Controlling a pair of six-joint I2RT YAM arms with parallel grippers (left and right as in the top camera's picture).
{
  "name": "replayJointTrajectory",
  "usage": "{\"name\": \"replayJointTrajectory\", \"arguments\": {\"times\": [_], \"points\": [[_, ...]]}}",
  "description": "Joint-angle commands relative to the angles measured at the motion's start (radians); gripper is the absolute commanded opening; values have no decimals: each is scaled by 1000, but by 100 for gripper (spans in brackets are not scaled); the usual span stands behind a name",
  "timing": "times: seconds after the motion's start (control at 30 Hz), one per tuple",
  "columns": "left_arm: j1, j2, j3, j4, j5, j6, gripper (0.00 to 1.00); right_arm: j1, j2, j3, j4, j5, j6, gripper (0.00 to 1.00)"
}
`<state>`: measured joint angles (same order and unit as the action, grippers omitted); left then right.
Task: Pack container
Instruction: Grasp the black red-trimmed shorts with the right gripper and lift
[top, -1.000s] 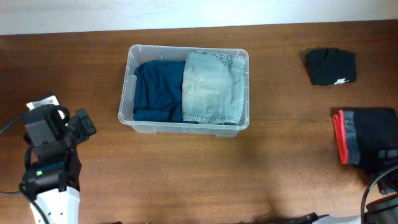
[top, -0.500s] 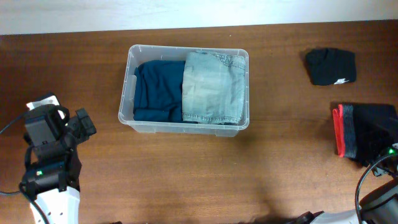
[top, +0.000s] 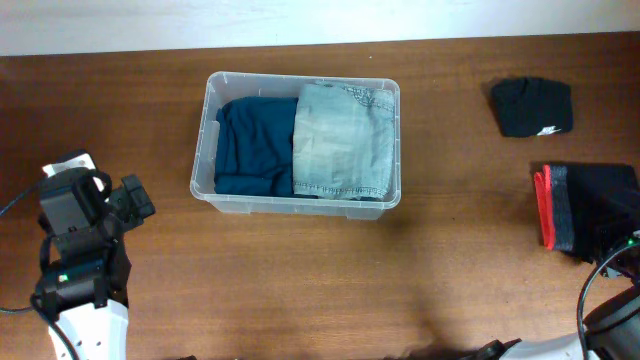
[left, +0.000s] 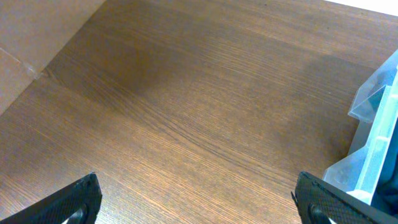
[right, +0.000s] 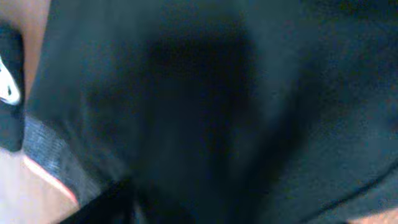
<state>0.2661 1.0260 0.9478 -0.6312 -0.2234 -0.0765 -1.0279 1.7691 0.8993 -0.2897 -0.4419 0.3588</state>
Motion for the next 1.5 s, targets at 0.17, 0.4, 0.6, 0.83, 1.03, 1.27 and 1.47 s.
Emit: {"name": "replayJointTrajectory", "arguments": {"times": [0.17, 0.4, 0.6, 0.83, 1.03, 1.27, 1.47], "points": [[5, 2, -3, 2, 7, -13, 99, 19, 74, -52, -27, 10, 17, 29], [5, 2, -3, 2, 7, -13, 99, 19, 71, -41, -35, -43, 17, 7], [5, 2, -3, 2, 7, -13, 99, 19, 17, 42, -61, -281, 20, 4], [5, 2, -3, 2, 7, -13, 100, 26, -100, 209, -155, -542, 43, 4], [5, 2, -3, 2, 7, -13, 99, 122, -212, 345, -274, -664, 43, 4], [5, 2, -3, 2, 7, -13, 100, 436, -347, 471, -293, -702, 90, 4], [5, 2, -3, 2, 7, -13, 99, 810, -376, 587, -277, -646, 111, 4]]}}
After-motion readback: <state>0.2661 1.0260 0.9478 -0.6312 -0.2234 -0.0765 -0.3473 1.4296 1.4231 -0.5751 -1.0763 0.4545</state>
